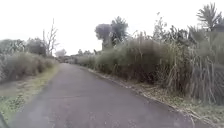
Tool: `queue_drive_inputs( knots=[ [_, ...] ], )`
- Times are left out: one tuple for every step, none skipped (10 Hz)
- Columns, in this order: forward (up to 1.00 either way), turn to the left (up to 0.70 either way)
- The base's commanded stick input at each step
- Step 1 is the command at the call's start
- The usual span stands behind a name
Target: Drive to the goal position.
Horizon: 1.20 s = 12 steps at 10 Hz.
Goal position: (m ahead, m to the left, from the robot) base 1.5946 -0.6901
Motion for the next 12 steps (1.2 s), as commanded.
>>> queue_drive_inputs(
  knots=[
    [0.00, 0.00],
    [0.00, 1.00],
    [0.00, 1.00],
    [0.00, 1.00],
    [0.00, 1.00],
    [0.00, 1.00],
    [0.00, 1.00],
    [0.00, 1.00],
    [0.00, 1.00],
    [0.00, 1.00],
    [0.00, 1.00],
    [0.00, 1.00]
  ],
)
